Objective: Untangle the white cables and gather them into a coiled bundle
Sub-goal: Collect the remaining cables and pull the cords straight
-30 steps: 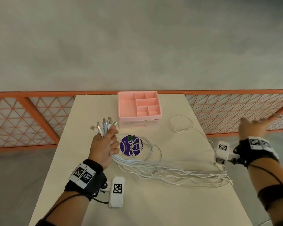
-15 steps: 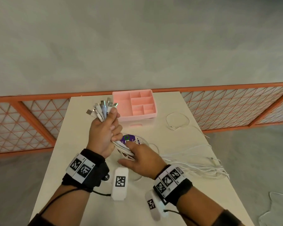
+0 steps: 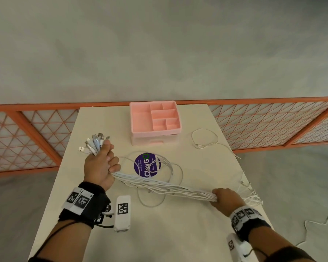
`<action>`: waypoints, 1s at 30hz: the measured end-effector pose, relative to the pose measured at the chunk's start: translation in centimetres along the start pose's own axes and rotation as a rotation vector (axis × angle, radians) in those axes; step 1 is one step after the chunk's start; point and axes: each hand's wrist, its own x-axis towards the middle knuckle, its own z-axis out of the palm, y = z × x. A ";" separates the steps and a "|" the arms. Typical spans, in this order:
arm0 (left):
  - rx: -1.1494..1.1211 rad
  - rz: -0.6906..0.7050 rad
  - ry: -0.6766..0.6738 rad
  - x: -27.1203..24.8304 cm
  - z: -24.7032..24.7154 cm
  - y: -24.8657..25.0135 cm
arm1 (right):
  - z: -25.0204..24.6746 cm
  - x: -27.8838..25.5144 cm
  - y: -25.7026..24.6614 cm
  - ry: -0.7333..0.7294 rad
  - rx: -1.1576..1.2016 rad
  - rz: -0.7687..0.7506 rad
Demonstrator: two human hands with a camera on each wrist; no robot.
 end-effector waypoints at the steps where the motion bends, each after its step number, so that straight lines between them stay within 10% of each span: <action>1: 0.003 -0.016 0.011 0.2 -0.4 -0.3 | -0.1 0.0 1.5 0.006 -0.045 0.050; 5: 0.031 -0.136 0.013 0.7 -2.3 -1.4 | -0.7 -0.3 6.5 0.055 -0.143 0.336; 9: 0.240 -0.291 -0.088 -0.2 -3.6 -3.8 | 1.8 1.1 9.5 -0.251 -0.170 0.427; 14: 0.441 -0.324 -0.100 -1.1 -3.5 -6.6 | -0.3 2.8 4.2 -0.382 -0.073 0.234; 21: 0.489 -0.313 -0.060 -1.4 -3.0 -7.0 | -2.0 4.9 -7.1 -0.071 0.219 -0.167; 30: 0.486 -0.294 -0.054 -1.6 -3.4 -6.7 | 2.4 4.9 -10.5 -0.001 0.066 -0.296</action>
